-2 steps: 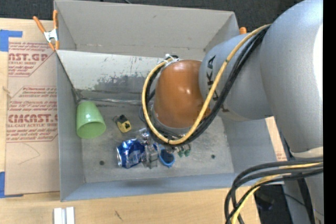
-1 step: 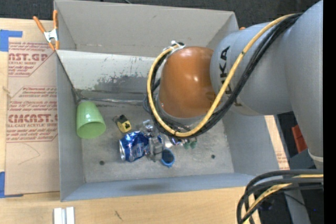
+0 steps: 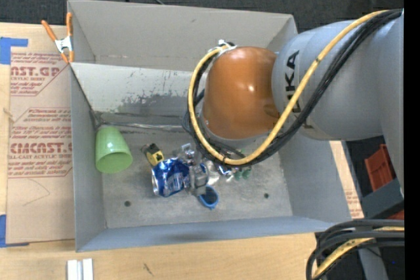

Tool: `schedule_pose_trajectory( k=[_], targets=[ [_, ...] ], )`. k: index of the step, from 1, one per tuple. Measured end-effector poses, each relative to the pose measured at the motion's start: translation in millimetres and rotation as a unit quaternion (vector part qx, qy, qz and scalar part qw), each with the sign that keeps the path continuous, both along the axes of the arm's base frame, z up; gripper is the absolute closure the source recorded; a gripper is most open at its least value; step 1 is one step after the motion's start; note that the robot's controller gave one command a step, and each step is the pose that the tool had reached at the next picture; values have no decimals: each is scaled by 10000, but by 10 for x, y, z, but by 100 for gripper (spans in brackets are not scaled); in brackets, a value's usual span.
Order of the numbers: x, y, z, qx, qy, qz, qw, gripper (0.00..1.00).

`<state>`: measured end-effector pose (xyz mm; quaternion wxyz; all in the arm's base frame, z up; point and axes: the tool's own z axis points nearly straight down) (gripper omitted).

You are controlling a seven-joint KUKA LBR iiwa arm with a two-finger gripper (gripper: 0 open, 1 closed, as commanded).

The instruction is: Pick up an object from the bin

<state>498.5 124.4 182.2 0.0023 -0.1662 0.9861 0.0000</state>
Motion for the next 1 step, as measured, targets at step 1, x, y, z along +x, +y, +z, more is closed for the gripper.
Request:
schedule_pose_trajectory(
  k=[1],
  targets=[
    [4,4,18,-2,12,-1,10000,100]
  ],
)
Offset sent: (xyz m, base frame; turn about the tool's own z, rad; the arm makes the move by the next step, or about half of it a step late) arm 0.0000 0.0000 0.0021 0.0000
